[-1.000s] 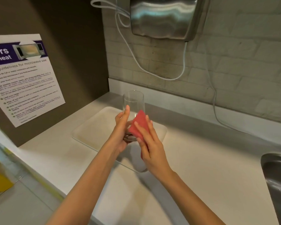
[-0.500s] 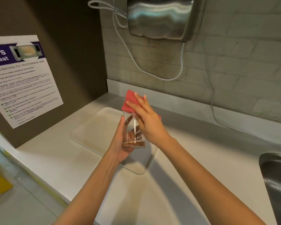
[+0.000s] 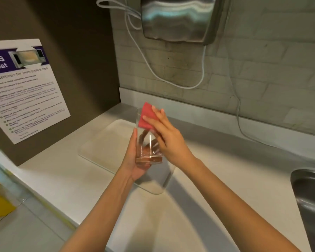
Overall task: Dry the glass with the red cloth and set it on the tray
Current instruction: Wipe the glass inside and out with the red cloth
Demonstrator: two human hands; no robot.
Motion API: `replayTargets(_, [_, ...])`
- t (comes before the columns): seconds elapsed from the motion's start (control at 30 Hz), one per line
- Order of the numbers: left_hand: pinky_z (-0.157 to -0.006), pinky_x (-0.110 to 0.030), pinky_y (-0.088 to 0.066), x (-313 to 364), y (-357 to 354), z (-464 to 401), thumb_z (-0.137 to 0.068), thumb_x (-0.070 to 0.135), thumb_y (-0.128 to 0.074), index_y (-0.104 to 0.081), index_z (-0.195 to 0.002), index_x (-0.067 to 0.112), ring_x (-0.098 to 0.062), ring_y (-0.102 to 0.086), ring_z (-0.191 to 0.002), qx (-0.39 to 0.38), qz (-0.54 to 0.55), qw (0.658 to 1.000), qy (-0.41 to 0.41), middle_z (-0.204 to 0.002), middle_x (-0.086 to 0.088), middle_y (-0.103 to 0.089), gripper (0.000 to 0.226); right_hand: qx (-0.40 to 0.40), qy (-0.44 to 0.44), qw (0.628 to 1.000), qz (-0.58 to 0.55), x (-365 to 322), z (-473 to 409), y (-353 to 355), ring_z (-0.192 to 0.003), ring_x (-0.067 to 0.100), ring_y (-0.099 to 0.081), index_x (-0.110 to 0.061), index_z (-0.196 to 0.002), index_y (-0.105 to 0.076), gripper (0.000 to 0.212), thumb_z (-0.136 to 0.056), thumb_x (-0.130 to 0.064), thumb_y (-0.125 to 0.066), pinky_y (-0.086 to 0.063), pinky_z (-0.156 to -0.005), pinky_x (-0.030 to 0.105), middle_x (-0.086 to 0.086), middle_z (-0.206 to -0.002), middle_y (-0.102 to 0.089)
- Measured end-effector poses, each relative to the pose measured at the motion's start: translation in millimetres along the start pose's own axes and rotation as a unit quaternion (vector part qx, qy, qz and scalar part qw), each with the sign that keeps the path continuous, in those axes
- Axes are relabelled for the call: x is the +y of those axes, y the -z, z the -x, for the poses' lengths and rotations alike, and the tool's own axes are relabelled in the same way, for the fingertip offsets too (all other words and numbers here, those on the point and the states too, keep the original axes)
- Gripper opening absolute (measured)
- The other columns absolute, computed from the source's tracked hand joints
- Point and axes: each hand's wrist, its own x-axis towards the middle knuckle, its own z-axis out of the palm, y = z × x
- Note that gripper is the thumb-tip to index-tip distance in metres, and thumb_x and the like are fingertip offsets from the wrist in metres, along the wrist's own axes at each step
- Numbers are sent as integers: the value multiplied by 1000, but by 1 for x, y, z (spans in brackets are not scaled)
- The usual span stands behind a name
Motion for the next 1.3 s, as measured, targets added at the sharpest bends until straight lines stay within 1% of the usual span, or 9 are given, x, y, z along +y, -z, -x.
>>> replayTargets(0.17, [-75, -38, -58, 15, 8, 1, -70, 68, -60, -63, -122, 14, -28, -70, -94, 26, 24, 999, 4, -104, -14, -73, 76, -52, 78, 995, -36, 3, 54, -16, -145, 17, -10, -17, -137, -44, 45, -94, -3, -45, -16, -117, 25, -1, -153, -19])
replayTargets(0.27, [-78, -42, -57, 11, 5, 1, -74, 68, -56, -58, -128, 20, -29, -68, -98, 22, 11, 1000, 4, -119, -14, -66, 72, -4, -11, 997, -80, -5, 38, -11, -143, 17, -19, -23, -140, -38, 45, -98, -9, -44, -19, -114, 18, 0, -154, -22])
replayTargets(0.4, [-69, -39, -57, 11, -3, 0, -80, 66, -51, -69, -110, 35, -22, -71, -90, 25, -10, 999, -31, -101, -7, -74, 47, 57, -119, 983, -127, -16, 5, -1, -132, 15, -42, -29, -144, -31, 44, -101, -24, -38, -36, -108, 25, -1, -150, -37])
replayTargets(0.5, [-66, -35, -57, 14, -5, 0, -72, 68, -54, -69, -108, 39, -21, -72, -90, 45, -43, 996, -64, -102, -4, -75, 48, 61, -179, 961, -204, -19, 18, -8, -100, -5, -56, -35, -143, -30, 44, -100, -33, -37, -45, -83, 4, -15, -127, -55])
replayTargets(0.67, [-73, -38, -58, 9, -7, 1, -74, 66, -52, -64, -116, 38, -25, -69, -101, 48, -56, 993, -90, -116, -6, -71, 53, 10, -279, 840, -465, -16, 39, -17, -99, 21, -67, -33, -126, -51, 49, -81, -40, -68, -57, -82, 36, 4, -115, -68])
replayTargets(0.83, [-96, -43, -49, 14, -18, 4, -83, 64, -37, -44, -133, 33, -21, -56, -117, 89, -272, 951, -115, -132, -6, -54, 59, 46, -307, 798, -516, -9, 45, -20, -91, 24, -69, -24, -114, -61, 50, -70, -38, -78, -56, -81, 39, 9, -105, -72])
replayTargets(1.0, [-77, -24, -48, 19, -31, 10, -77, 71, -40, -29, -133, 37, -9, -58, -102, 147, -410, 884, -171, -112, 9, -55, 66, 111, -283, 870, -388, -11, 42, -24, -82, 13, -68, -28, -122, -55, 49, -79, -50, -64, -54, -70, 27, -3, -93, -71])
replayTargets(1.13, [-90, -45, -52, 26, -39, 9, -68, 80, -40, -31, -135, 33, -22, -60, -107, 186, -339, 913, -132, -132, -1, -53, 83, 89, -217, 946, -224, -24, 44, -29, -126, 9, -47, -37, -143, -28, 49, -96, -48, -30, -41, -106, 28, -5, -144, -46])
replayTargets(1.3, [-65, -35, -59, 26, -21, 13, -81, 74, -38, -51, -131, 17, -29, -71, -95, 125, -213, 968, -46, -113, -16, -70, 77, 1, -16, 1000, -24, -26, 52, -29, -145, 21, -6, -23, -141, -31, 44, -98, -17, -42, -11, -118, 33, 0, -155, -17])
